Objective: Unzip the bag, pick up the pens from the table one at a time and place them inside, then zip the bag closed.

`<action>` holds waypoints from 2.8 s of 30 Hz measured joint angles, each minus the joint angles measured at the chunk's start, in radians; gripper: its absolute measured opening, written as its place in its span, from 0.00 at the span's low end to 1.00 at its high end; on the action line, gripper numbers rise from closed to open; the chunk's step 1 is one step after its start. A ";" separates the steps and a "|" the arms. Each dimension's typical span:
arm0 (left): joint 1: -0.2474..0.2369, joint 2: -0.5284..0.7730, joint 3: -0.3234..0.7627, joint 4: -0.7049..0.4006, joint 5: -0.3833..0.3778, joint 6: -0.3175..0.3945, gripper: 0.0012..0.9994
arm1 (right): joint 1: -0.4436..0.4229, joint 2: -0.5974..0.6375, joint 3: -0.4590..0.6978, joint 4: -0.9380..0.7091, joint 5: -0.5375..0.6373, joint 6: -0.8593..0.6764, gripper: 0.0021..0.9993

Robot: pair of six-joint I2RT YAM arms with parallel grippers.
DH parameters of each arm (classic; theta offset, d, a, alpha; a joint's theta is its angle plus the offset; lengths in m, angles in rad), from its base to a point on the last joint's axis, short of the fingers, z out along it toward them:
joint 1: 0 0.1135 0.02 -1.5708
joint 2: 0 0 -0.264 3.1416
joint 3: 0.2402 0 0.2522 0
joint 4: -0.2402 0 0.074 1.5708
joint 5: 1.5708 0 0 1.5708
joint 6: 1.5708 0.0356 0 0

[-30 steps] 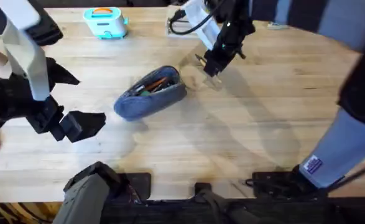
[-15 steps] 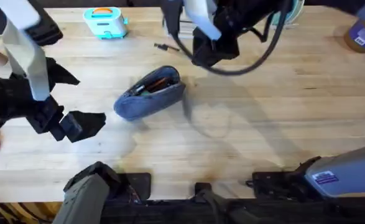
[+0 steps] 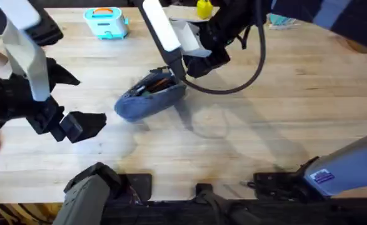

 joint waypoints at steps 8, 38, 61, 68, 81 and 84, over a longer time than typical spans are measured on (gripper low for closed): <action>0.000 0.000 0.000 0.000 0.000 0.000 0.99 | 0.007 0.070 0.000 0.000 0.068 -0.079 0.03; 0.000 0.000 0.000 -0.007 0.000 0.000 0.99 | 0.227 0.228 0.000 0.271 0.104 -0.129 0.03; 0.000 0.000 0.000 -0.017 -0.001 0.000 0.99 | 0.216 0.216 0.013 0.283 0.078 -0.102 1.00; 0.002 0.021 0.000 -0.010 -0.001 0.067 0.99 | 0.150 0.131 0.013 0.273 0.014 0.164 1.00; 0.197 0.330 0.000 -0.123 0.132 0.460 0.99 | 0.032 -0.004 0.013 0.265 -0.002 0.758 1.00; 0.233 0.405 0.000 -0.124 0.168 0.554 0.99 | 0.020 -0.003 0.013 0.262 -0.002 0.939 1.00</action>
